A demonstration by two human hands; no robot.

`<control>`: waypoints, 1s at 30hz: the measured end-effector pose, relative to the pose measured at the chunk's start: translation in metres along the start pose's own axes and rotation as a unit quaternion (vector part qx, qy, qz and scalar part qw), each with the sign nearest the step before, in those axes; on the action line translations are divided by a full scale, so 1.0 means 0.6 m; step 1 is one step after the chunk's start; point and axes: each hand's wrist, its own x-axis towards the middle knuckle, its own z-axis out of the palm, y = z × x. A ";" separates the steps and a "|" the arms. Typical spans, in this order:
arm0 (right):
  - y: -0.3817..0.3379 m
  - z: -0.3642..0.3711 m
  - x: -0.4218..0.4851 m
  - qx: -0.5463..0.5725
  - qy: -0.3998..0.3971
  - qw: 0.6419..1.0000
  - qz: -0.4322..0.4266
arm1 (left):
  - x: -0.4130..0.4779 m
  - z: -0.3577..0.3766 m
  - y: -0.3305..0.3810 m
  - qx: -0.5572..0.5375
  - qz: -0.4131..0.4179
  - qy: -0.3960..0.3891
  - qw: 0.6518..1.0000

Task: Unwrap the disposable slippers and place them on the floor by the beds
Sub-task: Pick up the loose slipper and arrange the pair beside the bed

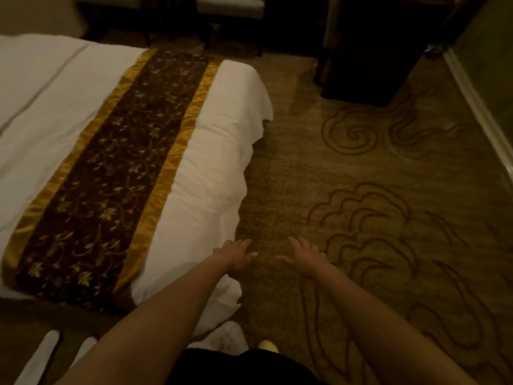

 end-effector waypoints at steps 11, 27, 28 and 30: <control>0.113 -0.196 0.206 0.054 0.026 0.997 0.040 | 0.258 -0.171 0.080 0.067 0.019 -0.029 0.997; 0.248 -0.554 0.540 0.072 0.012 0.995 0.062 | 0.641 -0.528 0.265 0.068 0.043 -0.021 0.997; 0.262 -0.578 0.570 0.072 0.012 0.996 0.059 | 0.669 -0.548 0.278 0.060 0.039 -0.019 0.997; 0.286 -0.630 0.632 0.074 0.009 0.996 0.054 | 0.721 -0.590 0.304 0.039 0.027 -0.016 0.999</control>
